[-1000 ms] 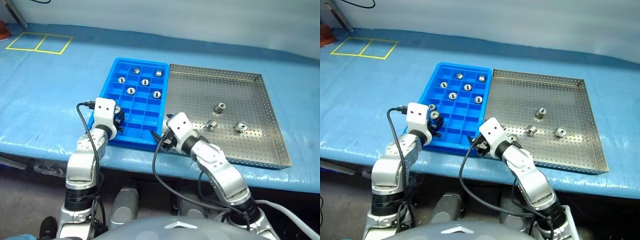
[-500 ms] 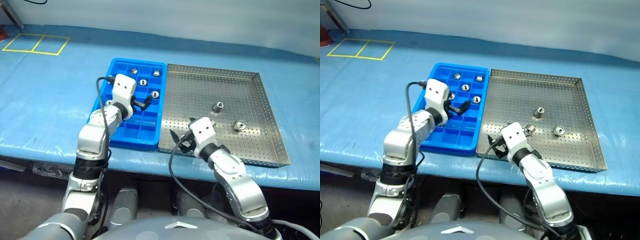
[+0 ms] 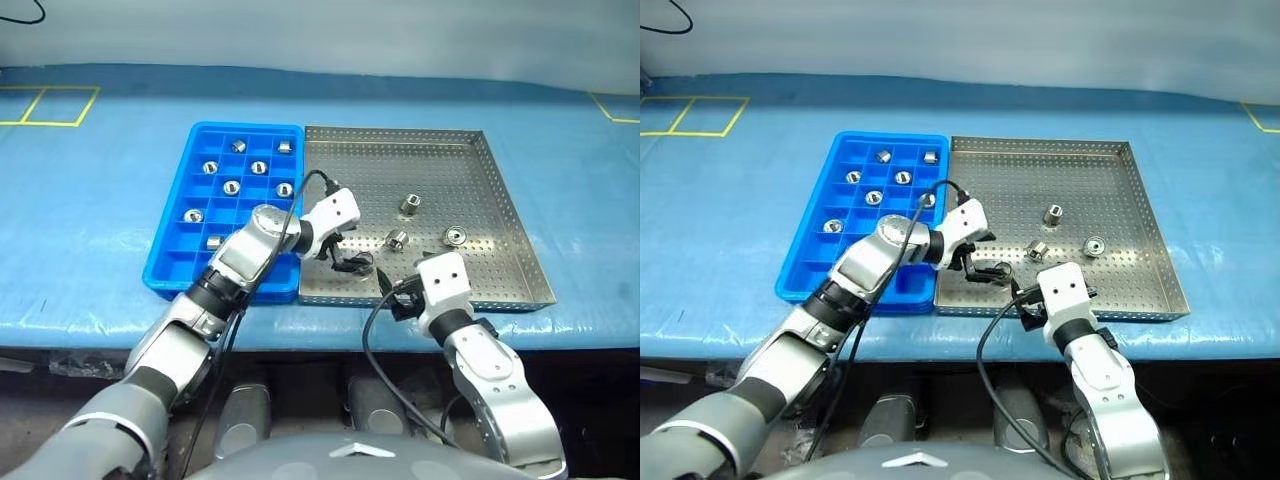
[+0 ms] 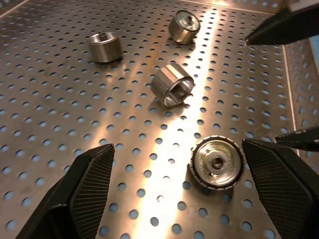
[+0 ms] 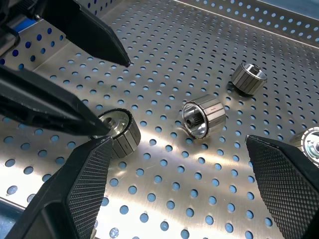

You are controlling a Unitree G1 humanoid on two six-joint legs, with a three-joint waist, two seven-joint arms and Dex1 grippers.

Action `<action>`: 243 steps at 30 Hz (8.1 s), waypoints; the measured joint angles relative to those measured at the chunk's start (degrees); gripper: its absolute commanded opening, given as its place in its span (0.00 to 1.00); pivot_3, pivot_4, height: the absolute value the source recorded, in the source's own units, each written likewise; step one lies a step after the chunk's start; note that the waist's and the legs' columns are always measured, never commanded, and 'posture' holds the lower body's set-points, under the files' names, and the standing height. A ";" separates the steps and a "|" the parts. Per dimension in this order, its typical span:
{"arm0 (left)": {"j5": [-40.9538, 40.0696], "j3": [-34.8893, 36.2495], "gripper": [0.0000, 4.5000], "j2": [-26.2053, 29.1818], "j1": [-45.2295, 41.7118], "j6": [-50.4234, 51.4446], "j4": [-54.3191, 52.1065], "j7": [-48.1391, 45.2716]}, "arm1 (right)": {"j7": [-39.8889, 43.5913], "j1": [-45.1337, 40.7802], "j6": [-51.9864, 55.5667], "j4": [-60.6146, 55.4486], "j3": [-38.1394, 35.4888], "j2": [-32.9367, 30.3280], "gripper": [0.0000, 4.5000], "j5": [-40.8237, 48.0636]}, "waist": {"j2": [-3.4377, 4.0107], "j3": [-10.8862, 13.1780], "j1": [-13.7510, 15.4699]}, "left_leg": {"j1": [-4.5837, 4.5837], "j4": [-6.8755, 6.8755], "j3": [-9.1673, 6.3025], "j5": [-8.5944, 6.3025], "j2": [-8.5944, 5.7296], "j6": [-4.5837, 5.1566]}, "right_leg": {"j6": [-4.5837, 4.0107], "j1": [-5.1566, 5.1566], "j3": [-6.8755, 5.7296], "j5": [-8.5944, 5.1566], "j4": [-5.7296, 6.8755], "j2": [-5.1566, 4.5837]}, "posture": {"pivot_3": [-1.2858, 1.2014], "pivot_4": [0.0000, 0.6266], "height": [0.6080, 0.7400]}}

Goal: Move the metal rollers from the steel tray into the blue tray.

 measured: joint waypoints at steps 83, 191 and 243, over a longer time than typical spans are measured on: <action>1.25 34.08 0.99 -6.10 31.64 16.70 -44.18 49.37 | 12.30 -20.28 -5.28 15.35 13.70 -0.01 1.00 1.83 | -0.09 0.04 9.89 | -0.02 -0.01 -0.18 -0.01 -0.03 -0.07 | -0.08 0.09 -0.24 -0.03 -0.04 -0.01 | 0.55 0.24 1.00; 0.99 27.49 0.43 -5.85 20.85 2.68 -18.19 41.24 | 11.12 -19.07 -8.71 15.87 13.81 1.25 1.00 -2.25 | -0.02 0.08 7.16 | 0.04 -0.02 -0.15 0.00 -0.04 -0.05 | 0.01 0.12 -0.15 0.02 -0.03 0.01 | 0.55 0.24 1.00; -4.61 23.74 0.99 -5.71 38.08 -12.85 -37.48 34.12 | -6.86 -33.15 -6.94 33.92 -0.75 8.36 1.00 -6.81 | -0.01 0.05 6.82 | 0.04 -0.09 -0.10 0.01 -0.03 -0.05 | -0.05 0.07 -0.13 0.01 -0.04 -0.03 | 0.58 0.24 1.00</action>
